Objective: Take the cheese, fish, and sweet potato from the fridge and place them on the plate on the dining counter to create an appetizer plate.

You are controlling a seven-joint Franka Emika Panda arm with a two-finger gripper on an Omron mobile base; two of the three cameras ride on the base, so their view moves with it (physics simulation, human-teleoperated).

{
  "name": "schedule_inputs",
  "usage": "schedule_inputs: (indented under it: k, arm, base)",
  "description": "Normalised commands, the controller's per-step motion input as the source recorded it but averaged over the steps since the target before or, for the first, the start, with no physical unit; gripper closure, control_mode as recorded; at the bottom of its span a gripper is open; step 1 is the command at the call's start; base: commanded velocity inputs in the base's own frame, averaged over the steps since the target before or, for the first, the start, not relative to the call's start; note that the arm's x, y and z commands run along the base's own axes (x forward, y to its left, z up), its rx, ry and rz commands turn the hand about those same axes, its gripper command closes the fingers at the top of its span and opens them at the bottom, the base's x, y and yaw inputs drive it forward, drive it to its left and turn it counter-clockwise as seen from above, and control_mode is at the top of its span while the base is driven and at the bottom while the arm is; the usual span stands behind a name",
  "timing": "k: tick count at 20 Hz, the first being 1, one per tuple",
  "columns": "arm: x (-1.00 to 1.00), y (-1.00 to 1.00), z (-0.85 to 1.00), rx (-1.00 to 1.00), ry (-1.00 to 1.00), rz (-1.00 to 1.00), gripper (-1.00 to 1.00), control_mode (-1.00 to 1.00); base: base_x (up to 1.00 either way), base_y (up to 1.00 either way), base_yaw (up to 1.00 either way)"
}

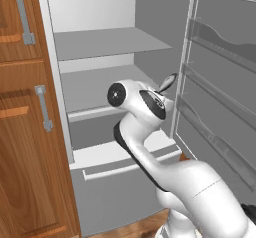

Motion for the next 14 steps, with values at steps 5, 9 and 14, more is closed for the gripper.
schedule_inputs:
  k: [5, 9, 14]
  arm:
    - [-0.44, 0.0, 0.17, 0.0, 0.0, 0.0, 1.0, -1.0]
    - [-0.42, 0.0, 0.14, 0.0, 0.0, 0.0, 1.0, -1.0]
    - [-0.31, 0.0, 0.09, 0.0, 0.0, 0.0, 1.0, 1.0]
  base:
    - [0.0, 0.0, 0.0]
    - [0.0, 0.0, 0.0]
    - [-0.25, 0.0, 0.0]
